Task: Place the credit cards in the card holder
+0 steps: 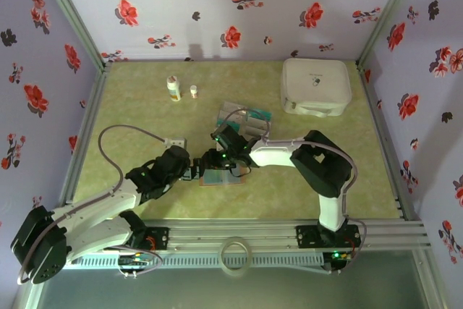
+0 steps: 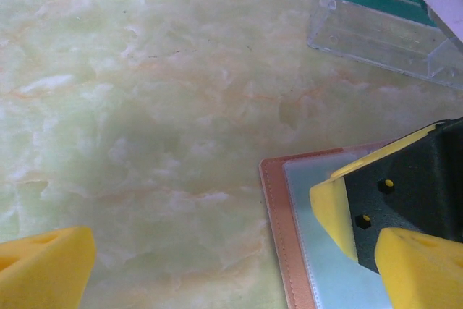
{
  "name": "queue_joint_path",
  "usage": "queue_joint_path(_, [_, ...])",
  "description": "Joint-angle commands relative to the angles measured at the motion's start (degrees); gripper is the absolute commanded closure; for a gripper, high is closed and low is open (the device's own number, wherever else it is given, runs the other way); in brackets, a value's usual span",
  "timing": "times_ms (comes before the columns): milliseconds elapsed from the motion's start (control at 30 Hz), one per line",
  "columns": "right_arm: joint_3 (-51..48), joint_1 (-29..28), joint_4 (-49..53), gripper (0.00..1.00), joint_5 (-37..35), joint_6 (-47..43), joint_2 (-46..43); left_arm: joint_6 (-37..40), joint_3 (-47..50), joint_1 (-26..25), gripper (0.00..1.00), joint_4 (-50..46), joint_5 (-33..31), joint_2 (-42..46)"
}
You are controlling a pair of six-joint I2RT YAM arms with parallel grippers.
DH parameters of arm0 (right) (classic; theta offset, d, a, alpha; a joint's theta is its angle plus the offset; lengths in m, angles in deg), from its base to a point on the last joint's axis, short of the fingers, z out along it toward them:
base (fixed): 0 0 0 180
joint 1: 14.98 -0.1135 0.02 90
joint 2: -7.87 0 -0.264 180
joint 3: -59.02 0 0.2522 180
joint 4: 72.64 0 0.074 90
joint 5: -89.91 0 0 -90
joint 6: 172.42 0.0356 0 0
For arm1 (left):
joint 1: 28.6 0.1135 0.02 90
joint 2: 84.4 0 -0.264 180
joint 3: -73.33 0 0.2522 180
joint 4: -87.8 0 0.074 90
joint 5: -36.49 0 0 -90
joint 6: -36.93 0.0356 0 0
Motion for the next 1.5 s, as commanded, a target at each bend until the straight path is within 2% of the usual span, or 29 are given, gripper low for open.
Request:
queue_joint_path(0, [1.22, -0.01, 0.89, 0.64, 0.29, -0.03, -1.94, -1.14, 0.44, 0.58, 0.00, 0.55, -1.51, -0.29])
queue_joint_path(200, [2.42, 2.48, 7.30, 0.62, -0.68, -4.62, -8.91, -1.06, -0.47, 0.58, 0.00, 0.06, -1.33, -2.22])
queue_joint_path(400, [4.94, 9.41, 21.85, 0.60, -4.56, -15.17, -16.01, -0.69, -3.08, 0.52, 0.00, -0.53, -1.02, -5.85])
queue_joint_path(600, [9.89, 13.84, 35.83, 0.57, -15.86, -29.33, -17.13, -0.34, -5.34, 0.62, 0.00, -1.31, -1.01, -9.36])
queue_joint_path(733, [12.39, 14.54, 40.63, 0.57, -23.13, -38.03, -15.34, -0.96, -5.72, 0.73, 0.00, -1.36, -0.46, -10.84])
queue_joint_path(833, [13.95, 14.61, 42.95, 0.57, -25.98, -42.75, -12.92, -1.04, -5.61, 0.92, 0.00, -1.19, 0.04, -11.18])
queue_joint_path(1133, [17.67, 14.69, 46.70, 0.64, -28.92, -47.50, -6.06, -1.39, -4.64, 1.26, 0.00, -1.59, 0.43, -10.92])
queue_joint_path(1467, [18.76, 14.69, 45.99, 0.65, -28.43, -47.85, -3.29, -1.58, -4.38, 1.45, 0.00, -1.20, 0.72, -11.25])
